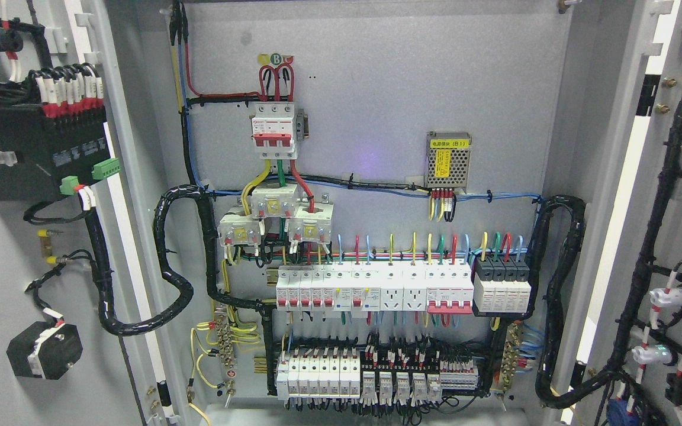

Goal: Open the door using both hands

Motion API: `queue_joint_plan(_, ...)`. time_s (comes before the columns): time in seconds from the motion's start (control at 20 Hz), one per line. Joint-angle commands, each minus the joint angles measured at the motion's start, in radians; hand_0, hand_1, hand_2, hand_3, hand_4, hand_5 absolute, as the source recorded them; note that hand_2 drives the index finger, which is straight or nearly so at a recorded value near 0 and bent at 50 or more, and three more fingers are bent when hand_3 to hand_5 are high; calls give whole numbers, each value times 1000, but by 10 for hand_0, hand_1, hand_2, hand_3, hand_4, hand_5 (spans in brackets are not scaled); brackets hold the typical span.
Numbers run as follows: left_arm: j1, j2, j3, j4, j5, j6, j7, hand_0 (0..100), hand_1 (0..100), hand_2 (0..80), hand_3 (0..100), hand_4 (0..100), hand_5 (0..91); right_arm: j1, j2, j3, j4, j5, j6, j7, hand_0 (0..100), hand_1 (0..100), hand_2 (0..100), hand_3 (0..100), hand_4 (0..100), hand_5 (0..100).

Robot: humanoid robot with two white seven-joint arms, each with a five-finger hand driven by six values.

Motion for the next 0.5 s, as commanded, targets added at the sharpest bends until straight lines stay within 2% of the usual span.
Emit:
queue_joint_plan(0.0,-25,130,104,122,67,-524,4,0,0,0,0,0,0,20,13,-57,4,-29,0,-2,383,0,0,0,0,0)
queue_joint_plan(0.45,-114,207,123,237,87,-523,4,0,0,0,0,0,0,46,13,-77,2,-44,-2,-2,383,0,0,0,0,0)
